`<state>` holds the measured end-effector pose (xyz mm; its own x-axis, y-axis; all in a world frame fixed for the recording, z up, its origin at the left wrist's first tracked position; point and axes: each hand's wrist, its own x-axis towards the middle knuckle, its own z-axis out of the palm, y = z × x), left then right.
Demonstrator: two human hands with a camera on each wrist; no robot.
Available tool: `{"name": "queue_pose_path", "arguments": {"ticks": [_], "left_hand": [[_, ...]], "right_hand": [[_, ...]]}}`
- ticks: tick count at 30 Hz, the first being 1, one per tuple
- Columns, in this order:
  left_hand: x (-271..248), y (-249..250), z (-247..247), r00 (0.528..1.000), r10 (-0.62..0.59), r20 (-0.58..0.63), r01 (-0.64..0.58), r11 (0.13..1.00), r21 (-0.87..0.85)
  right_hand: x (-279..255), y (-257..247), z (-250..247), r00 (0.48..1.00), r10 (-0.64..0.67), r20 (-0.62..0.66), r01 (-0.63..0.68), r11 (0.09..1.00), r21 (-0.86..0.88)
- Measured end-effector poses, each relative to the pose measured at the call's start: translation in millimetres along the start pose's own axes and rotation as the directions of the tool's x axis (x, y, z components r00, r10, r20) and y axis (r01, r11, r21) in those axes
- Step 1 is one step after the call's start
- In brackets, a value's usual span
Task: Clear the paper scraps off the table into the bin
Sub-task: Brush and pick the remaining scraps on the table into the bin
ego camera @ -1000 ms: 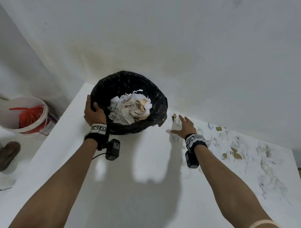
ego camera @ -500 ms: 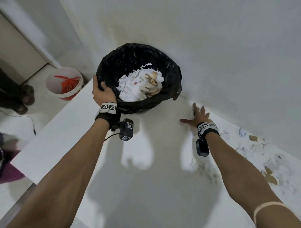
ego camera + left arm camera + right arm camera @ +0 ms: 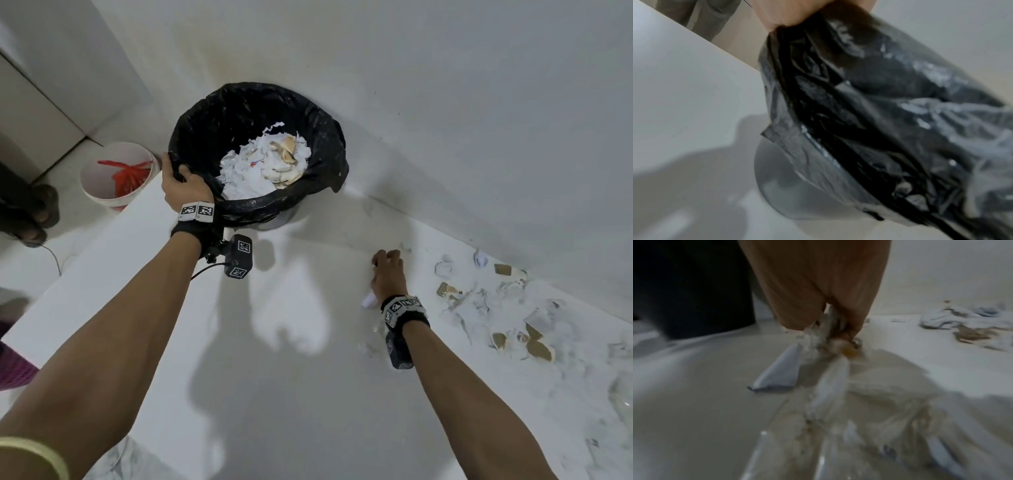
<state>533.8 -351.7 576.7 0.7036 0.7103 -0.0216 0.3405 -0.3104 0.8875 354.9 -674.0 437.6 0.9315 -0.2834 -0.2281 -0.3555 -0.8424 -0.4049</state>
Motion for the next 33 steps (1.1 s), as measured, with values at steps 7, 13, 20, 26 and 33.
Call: {"name": "queue_pose_path", "arguments": {"ticks": [7,13,20,26,33], "left_hand": [[-2.1,0.6,-3.0,0.999,0.005,0.032,-0.005,1.0,-0.022],[-2.3,5.5,-12.2,0.996,-0.012,0.091,0.02,0.997,-0.081],[6.9,7.6,-16.8,0.979,0.028,0.202,-0.003,0.992,-0.123],[9.7,10.4,-14.6,0.98,-0.028,0.196,0.053,0.991,-0.125],[6.9,12.3,-14.6,0.982,-0.051,0.18,0.08,0.984,-0.157]], "right_hand": [[-21.9,1.8,-26.8,0.957,0.234,0.172,-0.258,0.957,0.132],[-4.5,-78.7,-112.4,0.989,0.146,-0.01,-0.135,0.935,0.327],[23.9,-218.5,-154.0,0.981,-0.055,-0.186,0.131,0.893,0.43],[51.1,-277.8,-129.3,0.973,-0.151,-0.178,0.206,0.911,0.357],[76.0,-245.7,-137.9,0.899,-0.29,-0.33,0.347,0.929,0.131]]}}
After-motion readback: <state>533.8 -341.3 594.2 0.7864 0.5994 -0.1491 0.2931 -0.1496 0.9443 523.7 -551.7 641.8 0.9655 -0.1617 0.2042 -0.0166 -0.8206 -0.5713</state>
